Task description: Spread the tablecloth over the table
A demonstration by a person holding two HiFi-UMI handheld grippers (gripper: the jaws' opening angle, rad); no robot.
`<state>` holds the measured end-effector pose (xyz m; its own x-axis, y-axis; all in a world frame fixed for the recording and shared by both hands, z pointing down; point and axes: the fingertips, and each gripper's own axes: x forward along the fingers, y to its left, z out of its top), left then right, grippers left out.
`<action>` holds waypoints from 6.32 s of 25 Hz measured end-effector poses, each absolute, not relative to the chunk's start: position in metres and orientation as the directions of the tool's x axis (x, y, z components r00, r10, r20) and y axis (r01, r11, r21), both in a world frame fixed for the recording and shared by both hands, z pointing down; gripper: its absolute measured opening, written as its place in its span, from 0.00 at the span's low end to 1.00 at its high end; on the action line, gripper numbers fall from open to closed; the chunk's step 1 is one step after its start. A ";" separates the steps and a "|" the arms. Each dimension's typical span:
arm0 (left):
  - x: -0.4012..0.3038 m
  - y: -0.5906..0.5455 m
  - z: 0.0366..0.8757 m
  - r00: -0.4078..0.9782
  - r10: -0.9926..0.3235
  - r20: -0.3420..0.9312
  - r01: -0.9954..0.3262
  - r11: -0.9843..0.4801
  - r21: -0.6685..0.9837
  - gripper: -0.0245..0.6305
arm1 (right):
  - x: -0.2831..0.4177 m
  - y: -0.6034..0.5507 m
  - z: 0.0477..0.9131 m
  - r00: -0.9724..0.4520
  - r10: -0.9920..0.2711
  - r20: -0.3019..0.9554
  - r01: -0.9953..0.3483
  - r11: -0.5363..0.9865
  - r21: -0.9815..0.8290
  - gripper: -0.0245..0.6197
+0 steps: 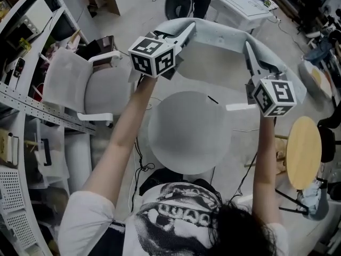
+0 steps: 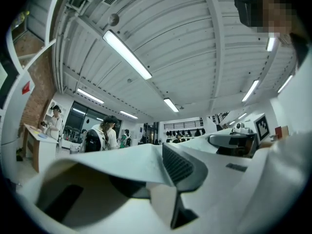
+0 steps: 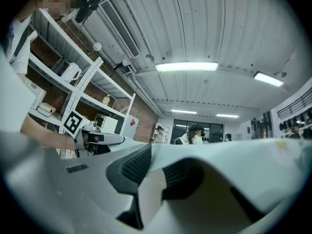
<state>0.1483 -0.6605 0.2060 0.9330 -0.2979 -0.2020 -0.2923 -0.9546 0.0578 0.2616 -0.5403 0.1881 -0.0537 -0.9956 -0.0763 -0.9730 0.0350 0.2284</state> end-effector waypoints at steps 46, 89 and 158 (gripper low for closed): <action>0.001 -0.331 0.472 0.870 -0.452 0.198 -0.488 -0.729 0.480 0.15 | 0.147 -0.225 0.467 -0.249 -0.956 0.154 -0.787 0.107 -0.608 0.08; -0.142 -0.226 0.750 0.759 -0.237 0.607 -0.622 -0.541 0.567 0.11 | -0.007 -0.104 0.748 -0.153 -0.814 0.560 -0.507 -0.422 -0.751 0.07; -0.202 -0.040 0.486 0.877 -0.353 0.327 -0.435 -0.871 0.227 0.08 | -0.095 0.020 0.468 -0.328 -0.908 0.260 -0.887 0.201 -0.417 0.02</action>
